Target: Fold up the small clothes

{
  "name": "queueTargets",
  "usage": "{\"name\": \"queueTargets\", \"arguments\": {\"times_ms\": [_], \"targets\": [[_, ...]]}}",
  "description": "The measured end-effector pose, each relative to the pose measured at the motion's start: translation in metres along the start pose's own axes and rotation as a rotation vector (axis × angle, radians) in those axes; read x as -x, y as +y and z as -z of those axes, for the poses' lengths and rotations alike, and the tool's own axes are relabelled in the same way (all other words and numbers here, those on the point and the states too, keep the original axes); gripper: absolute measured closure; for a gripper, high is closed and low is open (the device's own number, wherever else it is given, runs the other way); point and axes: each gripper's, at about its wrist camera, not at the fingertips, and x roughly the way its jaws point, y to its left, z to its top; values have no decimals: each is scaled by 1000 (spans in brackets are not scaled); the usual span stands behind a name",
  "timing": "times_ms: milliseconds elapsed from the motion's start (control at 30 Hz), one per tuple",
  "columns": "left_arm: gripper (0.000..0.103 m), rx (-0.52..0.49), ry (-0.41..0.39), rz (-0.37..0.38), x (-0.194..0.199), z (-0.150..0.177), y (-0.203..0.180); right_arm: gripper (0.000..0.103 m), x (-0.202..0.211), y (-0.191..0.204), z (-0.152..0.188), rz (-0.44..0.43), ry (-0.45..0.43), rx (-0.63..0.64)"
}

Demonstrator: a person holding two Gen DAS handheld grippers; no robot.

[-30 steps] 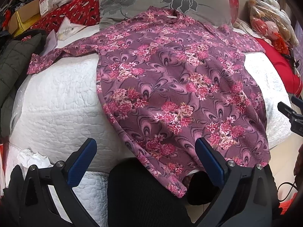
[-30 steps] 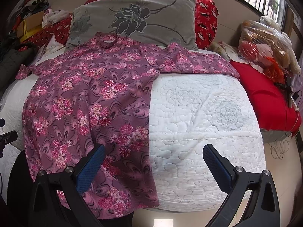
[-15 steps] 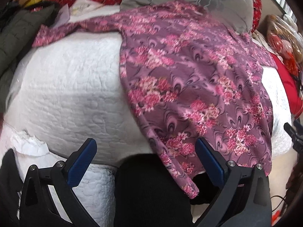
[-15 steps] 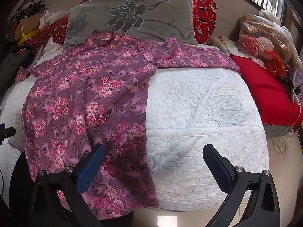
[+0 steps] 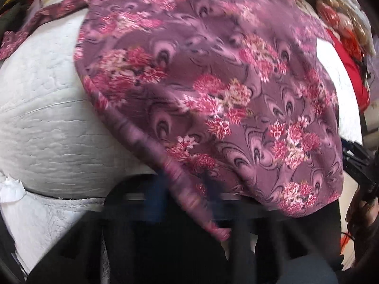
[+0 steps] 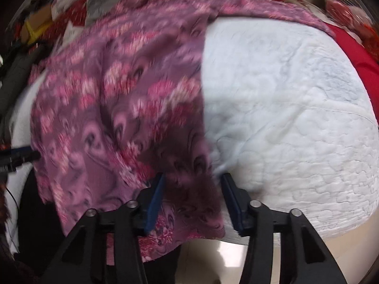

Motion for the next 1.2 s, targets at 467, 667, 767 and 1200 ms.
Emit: {"name": "queueTargets", "arguments": {"times_ms": [467,667,767,1200], "targets": [[99,252,-164,274,134,18,98,101,134,-63,7,-352,-312,-257],[99,341,-54,219,89,31,110,101,103,-85,13,-298,-240,-349],[99,370,1,277,67,43,107,101,71,-103,21,-265,-169,-423],[69,341,59,306,29,42,82,49,26,-97,37,-231,-34,-394]]}}
